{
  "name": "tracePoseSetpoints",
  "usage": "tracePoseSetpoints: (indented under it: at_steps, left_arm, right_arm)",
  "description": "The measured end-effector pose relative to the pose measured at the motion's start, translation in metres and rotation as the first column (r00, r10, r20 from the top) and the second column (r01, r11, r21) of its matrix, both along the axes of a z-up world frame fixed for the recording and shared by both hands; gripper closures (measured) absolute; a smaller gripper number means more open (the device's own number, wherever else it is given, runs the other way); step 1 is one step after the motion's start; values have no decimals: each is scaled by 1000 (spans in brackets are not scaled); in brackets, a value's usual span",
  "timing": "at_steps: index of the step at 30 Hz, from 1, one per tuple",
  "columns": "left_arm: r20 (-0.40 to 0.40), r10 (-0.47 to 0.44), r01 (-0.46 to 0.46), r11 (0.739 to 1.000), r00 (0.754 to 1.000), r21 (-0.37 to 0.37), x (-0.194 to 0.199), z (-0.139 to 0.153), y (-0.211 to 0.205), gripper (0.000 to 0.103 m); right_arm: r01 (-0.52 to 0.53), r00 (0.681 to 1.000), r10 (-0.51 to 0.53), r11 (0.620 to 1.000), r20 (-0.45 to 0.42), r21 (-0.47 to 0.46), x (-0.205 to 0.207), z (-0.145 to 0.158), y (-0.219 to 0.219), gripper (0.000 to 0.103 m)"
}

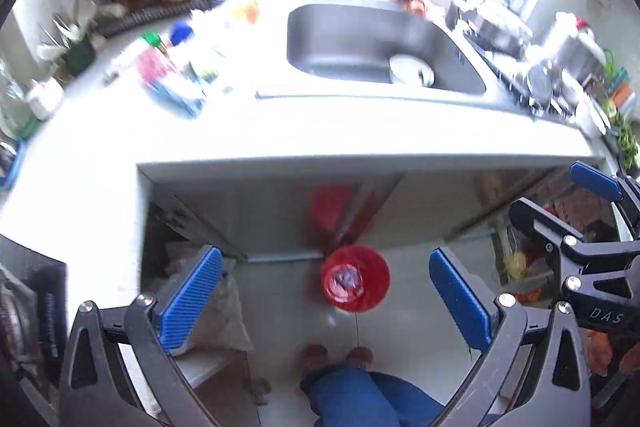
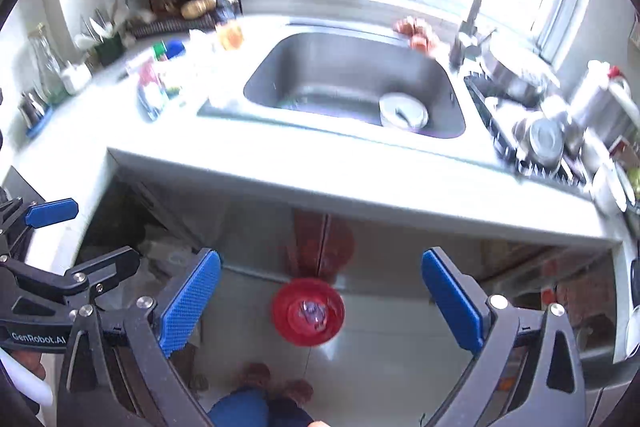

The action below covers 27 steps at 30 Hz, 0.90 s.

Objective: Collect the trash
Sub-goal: 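Raise both grippers back over the counter toward the trash pile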

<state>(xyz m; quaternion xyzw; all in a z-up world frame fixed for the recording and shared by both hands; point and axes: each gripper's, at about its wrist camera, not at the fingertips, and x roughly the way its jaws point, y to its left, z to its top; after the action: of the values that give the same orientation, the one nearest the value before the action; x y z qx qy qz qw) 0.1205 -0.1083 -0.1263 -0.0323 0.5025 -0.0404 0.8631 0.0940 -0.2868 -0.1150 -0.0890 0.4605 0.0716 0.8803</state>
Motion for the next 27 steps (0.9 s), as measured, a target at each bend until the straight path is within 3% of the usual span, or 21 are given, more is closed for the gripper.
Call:
tracePoseSetpoints:
  at_steps: [4, 13, 21, 27]
  left_arm:
    - [55, 66, -67, 998, 996, 19, -6, 28, 15, 0]
    - [79, 168, -170, 985, 983, 21, 12, 54, 71, 0]
    - [84, 265, -268, 963, 961, 27, 71, 56, 145, 0]
    - [62, 328, -328, 945, 943, 1, 132, 57, 224, 0]
  right_arm:
    - [-39, 999, 39, 999, 29, 23, 2, 23, 5, 2]
    - [-125, 991, 124, 991, 44, 41, 34, 45, 47, 2]
    - [-230, 973, 228, 972, 36, 40, 114, 42, 111, 2]
    - [-297, 955, 296, 955, 20, 21, 182, 44, 181, 2]
